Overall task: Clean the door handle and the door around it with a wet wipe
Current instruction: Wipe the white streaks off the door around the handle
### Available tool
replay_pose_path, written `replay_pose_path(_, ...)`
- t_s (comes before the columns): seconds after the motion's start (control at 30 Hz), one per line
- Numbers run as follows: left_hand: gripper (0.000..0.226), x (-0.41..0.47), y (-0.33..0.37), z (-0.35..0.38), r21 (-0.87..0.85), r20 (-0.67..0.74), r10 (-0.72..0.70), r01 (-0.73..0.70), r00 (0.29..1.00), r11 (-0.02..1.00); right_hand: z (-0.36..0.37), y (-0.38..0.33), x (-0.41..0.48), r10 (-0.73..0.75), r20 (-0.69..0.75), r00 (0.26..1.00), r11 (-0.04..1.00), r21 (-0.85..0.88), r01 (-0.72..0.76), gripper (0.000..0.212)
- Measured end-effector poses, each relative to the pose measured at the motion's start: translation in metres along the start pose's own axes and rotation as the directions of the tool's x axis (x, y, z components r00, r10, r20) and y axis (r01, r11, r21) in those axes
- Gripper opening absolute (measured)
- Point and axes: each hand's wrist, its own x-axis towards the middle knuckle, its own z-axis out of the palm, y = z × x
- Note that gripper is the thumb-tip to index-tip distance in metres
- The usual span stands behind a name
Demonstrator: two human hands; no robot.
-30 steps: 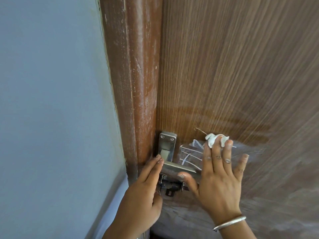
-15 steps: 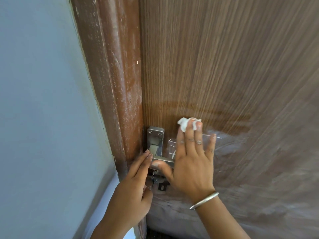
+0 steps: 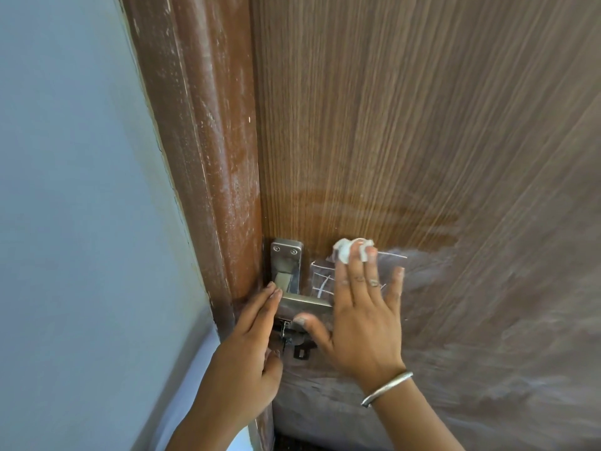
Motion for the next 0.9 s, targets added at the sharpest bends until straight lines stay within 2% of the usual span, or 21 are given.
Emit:
replay_pose_path(0.1,0.091,0.0,0.001,0.001,0.019,0.005,-0.018,0.017,1.0,1.0,0.001,0.016,-0.004,0.17,-0.062,0.983,0.985,0.048,-0.167,0.096)
replay_pose_path(0.17,0.091,0.0,0.001,0.001,0.016,0.004,-0.021,0.021,1.0,1.0,0.003,0.026,-0.008,0.283,-0.111,0.953,0.954,0.138,-0.267,0.096)
replay_pose_path(0.3,0.092,0.0,0.001,0.001,0.005,-0.008,-0.013,0.013,1.0,1.0,0.005,0.029,-0.011,0.379,-0.165,0.911,0.894,0.318,-0.315,0.095)
replay_pose_path(0.37,0.092,-0.001,0.002,0.001,-0.002,-0.013,-0.007,0.007,1.0,1.0,0.006,0.024,-0.011,0.311,-0.139,0.94,0.92,0.291,-0.261,0.095)
replay_pose_path(0.43,0.093,-0.001,0.002,0.001,-0.009,-0.014,-0.001,0.001,1.0,1.0,0.009,0.019,-0.014,0.145,-0.075,0.987,0.976,0.177,-0.13,0.095)
replay_pose_path(0.5,0.093,-0.001,0.001,0.0,-0.01,-0.016,-0.002,0.002,1.0,1.0,0.013,0.018,-0.02,0.021,-0.014,1.0,0.997,0.08,-0.02,0.095)
replay_pose_path(0.57,0.093,-0.001,0.0,0.0,-0.009,-0.013,-0.006,0.006,1.0,1.0,0.014,0.025,-0.021,0.013,-0.014,1.0,0.999,0.034,-0.012,0.093)
replay_pose_path(0.73,0.093,-0.001,-0.001,0.002,0.001,-0.008,-0.015,0.015,1.0,1.0,0.013,0.043,-0.017,0.168,-0.14,0.976,0.981,0.116,-0.152,0.094)
replay_pose_path(0.8,0.093,-0.001,0.0,0.002,-0.003,-0.015,-0.014,0.014,1.0,1.0,0.016,0.045,-0.017,0.096,-0.098,0.991,0.994,0.061,-0.09,0.097)
replay_pose_path(0.9,0.092,-0.002,0.001,0.002,-0.008,-0.014,-0.016,0.016,1.0,1.0,0.025,0.045,-0.02,-0.11,0.047,0.993,0.991,-0.069,0.113,0.091)
